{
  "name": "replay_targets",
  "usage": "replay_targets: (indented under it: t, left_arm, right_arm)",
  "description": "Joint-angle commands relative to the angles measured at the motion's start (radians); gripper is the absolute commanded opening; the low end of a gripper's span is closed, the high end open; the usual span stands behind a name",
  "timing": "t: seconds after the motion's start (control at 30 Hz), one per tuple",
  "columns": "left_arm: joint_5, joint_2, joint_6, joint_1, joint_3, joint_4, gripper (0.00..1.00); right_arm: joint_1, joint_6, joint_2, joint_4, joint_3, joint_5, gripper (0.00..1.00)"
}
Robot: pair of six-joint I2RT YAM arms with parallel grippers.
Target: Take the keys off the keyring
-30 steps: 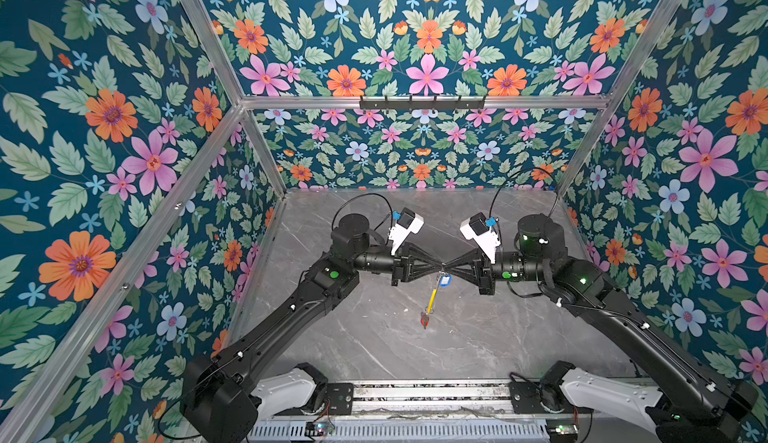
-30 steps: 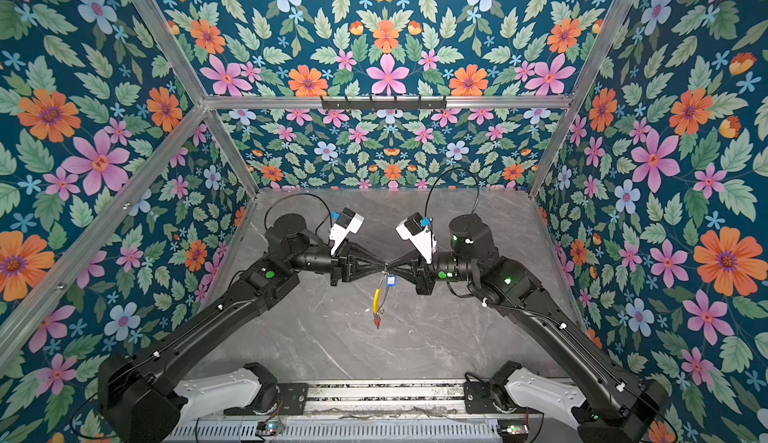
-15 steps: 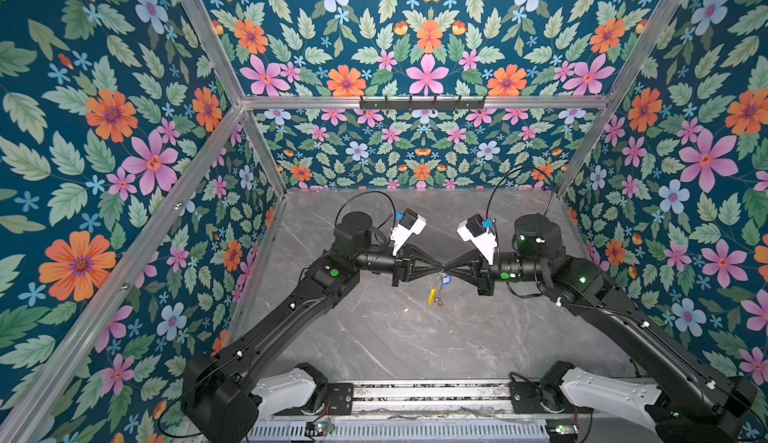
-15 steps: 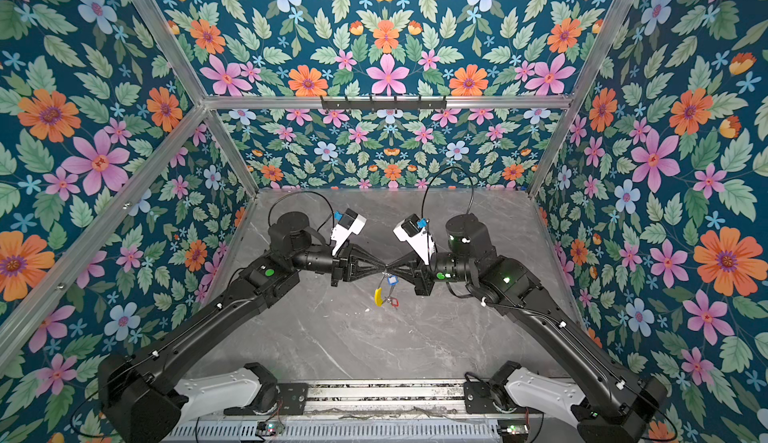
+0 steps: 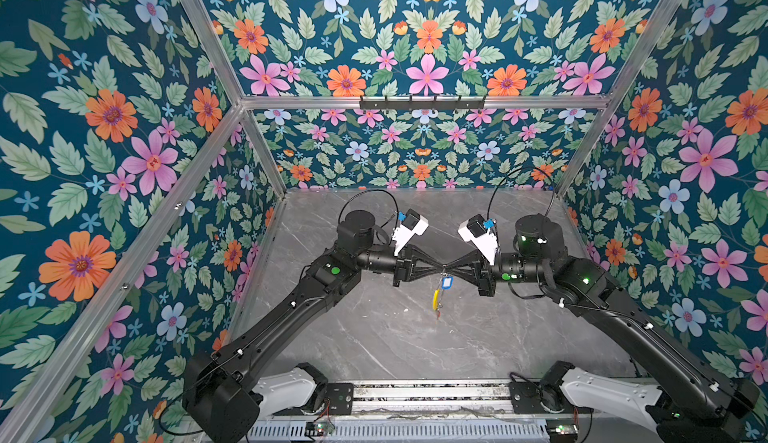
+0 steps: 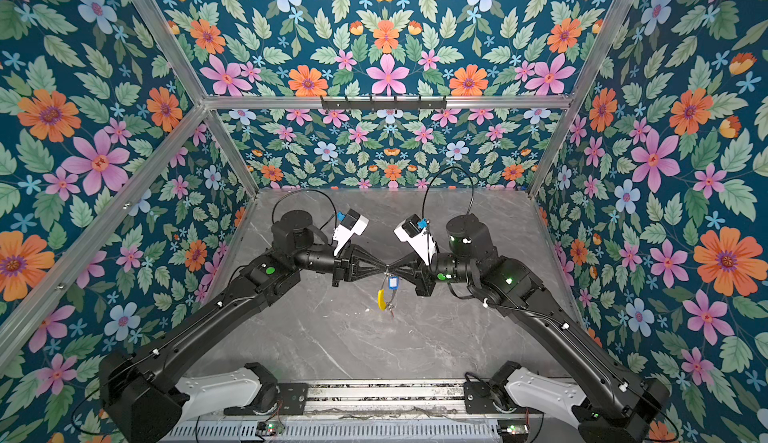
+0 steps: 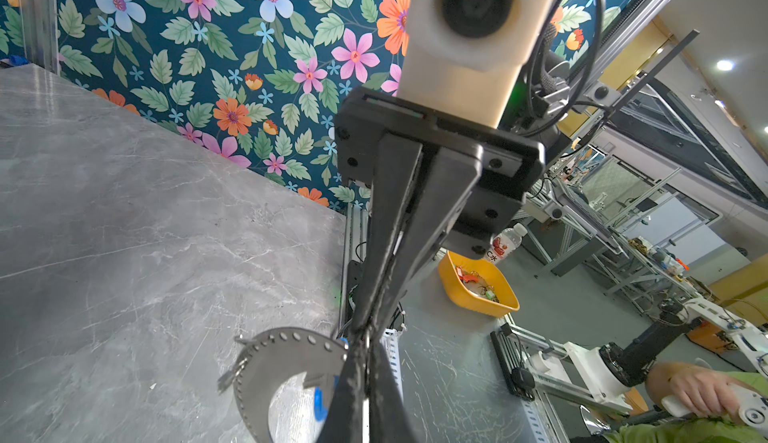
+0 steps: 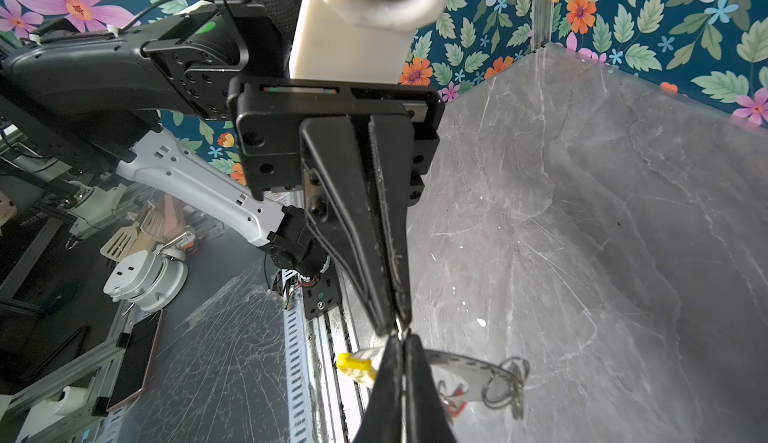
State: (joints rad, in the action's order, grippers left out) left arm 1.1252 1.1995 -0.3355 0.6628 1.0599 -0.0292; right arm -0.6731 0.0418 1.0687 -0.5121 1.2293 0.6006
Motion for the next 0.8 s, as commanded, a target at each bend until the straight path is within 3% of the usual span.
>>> replay_targets:
  t: [0.0, 0.13, 0.27, 0.37, 0.43, 0.6, 0.77]
  left_arm:
    - [0.016, -0.001, 0.023, 0.001, 0.009, 0.012, 0.03]
    - [-0.014, -0.003, 0.033, 0.007, 0.009, 0.003, 0.0]
    - [-0.118, -0.039, 0.024, 0.013, -0.03, -0.087, 0.0]
    - [-0.184, -0.087, -0.05, 0.013, -0.114, -0.28, 0.0]
    - [-0.226, -0.109, -0.074, 0.013, -0.147, -0.351, 0.0]
    - [-0.249, -0.144, -0.172, 0.014, -0.253, -0.619, 0.0]
    - [-0.166, -0.119, -0.257, 0.014, -0.297, -0.792, 0.0]
  right_arm:
    - [-0.002, -0.01, 0.0, 0.03, 0.002, -0.016, 0.0]
    - [-0.01, -0.009, 0.005, 0.035, 0.004, -0.019, 0.0]
    - [-0.025, 0.0, -0.006, 0.054, -0.001, -0.068, 0.01]
    - [-0.034, 0.022, -0.054, 0.131, -0.051, -0.118, 0.28]
    - [-0.036, 0.039, -0.095, 0.191, -0.097, -0.146, 0.38]
    - [-0.035, 0.086, -0.185, 0.373, -0.25, -0.161, 0.5]
    - [-0.035, 0.1, -0.187, 0.411, -0.296, -0.104, 0.55]
